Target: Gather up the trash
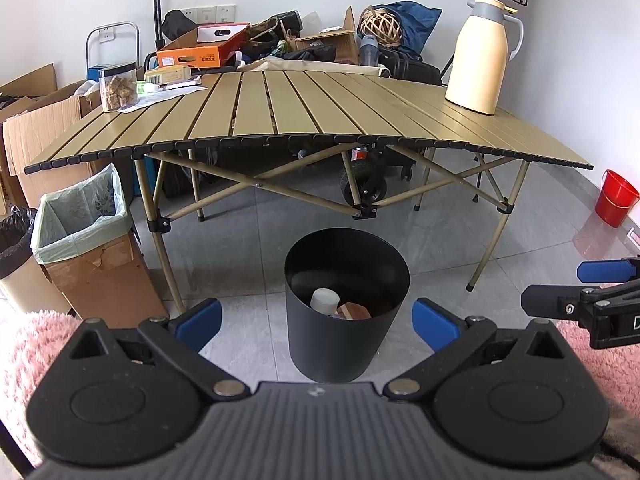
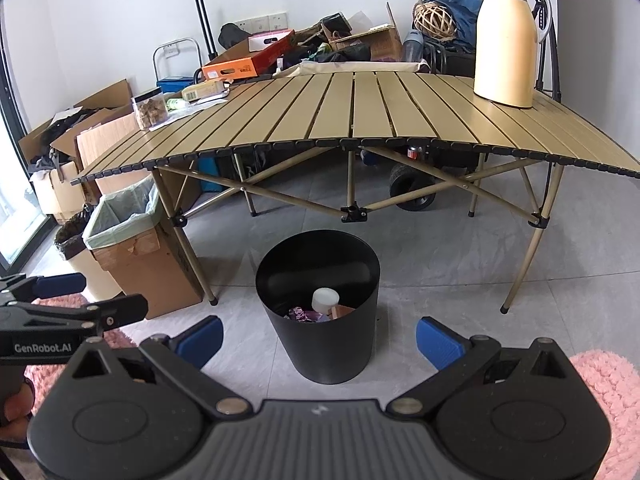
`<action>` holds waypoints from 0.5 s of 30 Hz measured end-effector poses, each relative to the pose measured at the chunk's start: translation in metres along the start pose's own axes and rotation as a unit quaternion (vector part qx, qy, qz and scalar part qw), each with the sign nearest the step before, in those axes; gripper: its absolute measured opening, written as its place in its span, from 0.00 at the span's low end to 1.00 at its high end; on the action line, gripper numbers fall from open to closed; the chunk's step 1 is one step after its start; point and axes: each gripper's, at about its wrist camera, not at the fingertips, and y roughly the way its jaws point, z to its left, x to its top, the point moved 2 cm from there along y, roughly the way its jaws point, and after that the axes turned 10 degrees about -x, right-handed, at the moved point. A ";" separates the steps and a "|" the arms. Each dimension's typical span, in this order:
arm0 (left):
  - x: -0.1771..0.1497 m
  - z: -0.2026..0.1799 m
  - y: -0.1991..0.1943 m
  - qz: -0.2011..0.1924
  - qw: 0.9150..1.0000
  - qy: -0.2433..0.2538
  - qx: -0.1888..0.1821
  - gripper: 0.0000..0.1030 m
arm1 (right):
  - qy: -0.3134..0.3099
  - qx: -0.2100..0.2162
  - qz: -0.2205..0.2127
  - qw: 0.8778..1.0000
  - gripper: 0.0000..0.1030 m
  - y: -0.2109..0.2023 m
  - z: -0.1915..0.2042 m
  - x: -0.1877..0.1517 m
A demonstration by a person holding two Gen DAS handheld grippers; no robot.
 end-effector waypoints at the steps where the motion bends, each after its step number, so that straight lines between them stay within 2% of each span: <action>1: 0.000 0.000 0.000 0.000 1.000 0.000 0.000 1.00 | 0.000 0.000 0.000 1.000 1.00 0.000 0.000 0.000; 15: 0.000 -0.001 0.000 0.000 1.000 0.001 0.000 1.00 | 0.001 0.000 -0.003 1.000 1.00 -0.001 0.000 0.000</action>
